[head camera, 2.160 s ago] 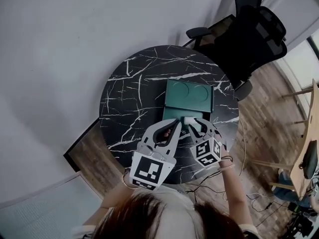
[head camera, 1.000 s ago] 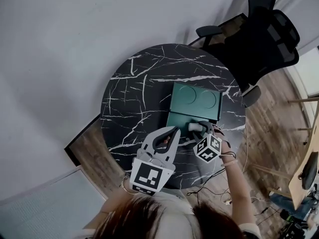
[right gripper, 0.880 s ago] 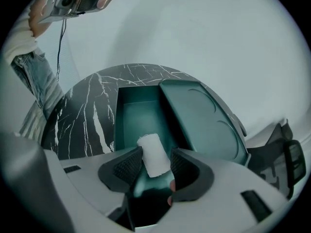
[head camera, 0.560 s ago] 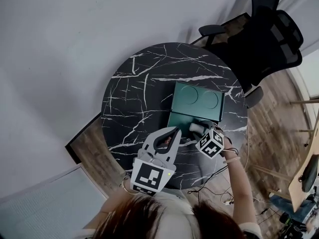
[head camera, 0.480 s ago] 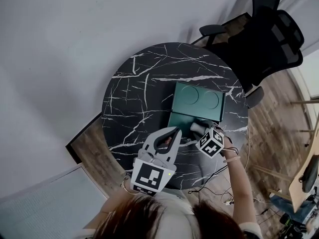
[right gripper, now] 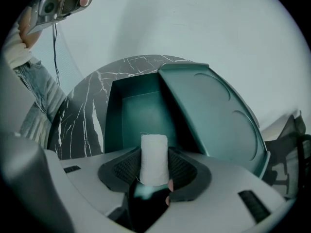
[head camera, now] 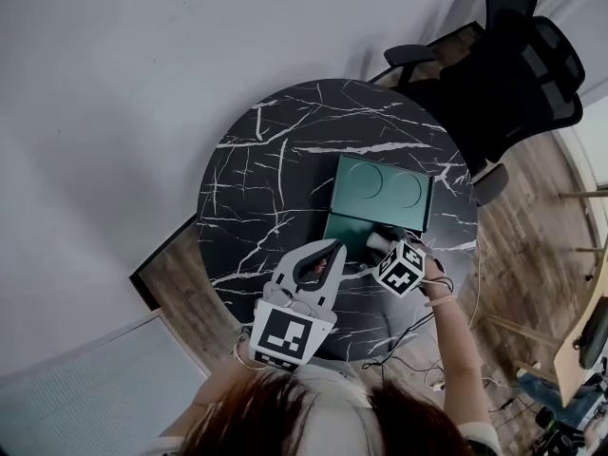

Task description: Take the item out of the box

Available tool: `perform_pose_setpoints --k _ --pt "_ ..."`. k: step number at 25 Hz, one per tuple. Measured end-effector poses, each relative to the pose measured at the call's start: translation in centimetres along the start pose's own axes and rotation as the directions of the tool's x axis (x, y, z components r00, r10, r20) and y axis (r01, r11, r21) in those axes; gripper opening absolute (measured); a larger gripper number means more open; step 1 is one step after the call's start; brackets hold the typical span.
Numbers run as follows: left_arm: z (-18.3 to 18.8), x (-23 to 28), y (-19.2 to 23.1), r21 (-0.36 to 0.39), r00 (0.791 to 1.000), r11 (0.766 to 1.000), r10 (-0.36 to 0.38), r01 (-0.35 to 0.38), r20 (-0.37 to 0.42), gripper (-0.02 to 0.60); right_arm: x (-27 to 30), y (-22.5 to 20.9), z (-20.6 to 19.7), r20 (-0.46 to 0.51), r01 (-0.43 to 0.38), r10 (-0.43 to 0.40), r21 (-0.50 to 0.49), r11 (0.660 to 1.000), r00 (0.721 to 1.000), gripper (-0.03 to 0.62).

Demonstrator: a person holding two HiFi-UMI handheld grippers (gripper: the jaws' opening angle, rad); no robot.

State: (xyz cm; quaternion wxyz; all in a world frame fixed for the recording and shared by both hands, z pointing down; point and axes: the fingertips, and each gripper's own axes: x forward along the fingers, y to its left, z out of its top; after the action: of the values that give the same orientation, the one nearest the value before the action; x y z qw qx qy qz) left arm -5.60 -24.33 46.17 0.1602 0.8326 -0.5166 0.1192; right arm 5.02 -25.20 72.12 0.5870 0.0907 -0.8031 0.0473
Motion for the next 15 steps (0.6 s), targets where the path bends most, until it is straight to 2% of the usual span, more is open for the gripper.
perform_pose_setpoints --k 11,15 --pt "0.3 -1.0 -1.1 0.017 1.0 1.0 0.001 -0.001 0.007 0.008 -0.6 -0.3 0.2 0.039 0.052 -0.054 0.047 0.998 0.998 0.183" --pt "0.7 -1.5 -1.6 0.028 1.0 1.0 0.0 0.0 0.016 0.008 -1.7 -0.5 0.5 0.074 0.075 -0.082 0.094 0.993 0.994 0.183"
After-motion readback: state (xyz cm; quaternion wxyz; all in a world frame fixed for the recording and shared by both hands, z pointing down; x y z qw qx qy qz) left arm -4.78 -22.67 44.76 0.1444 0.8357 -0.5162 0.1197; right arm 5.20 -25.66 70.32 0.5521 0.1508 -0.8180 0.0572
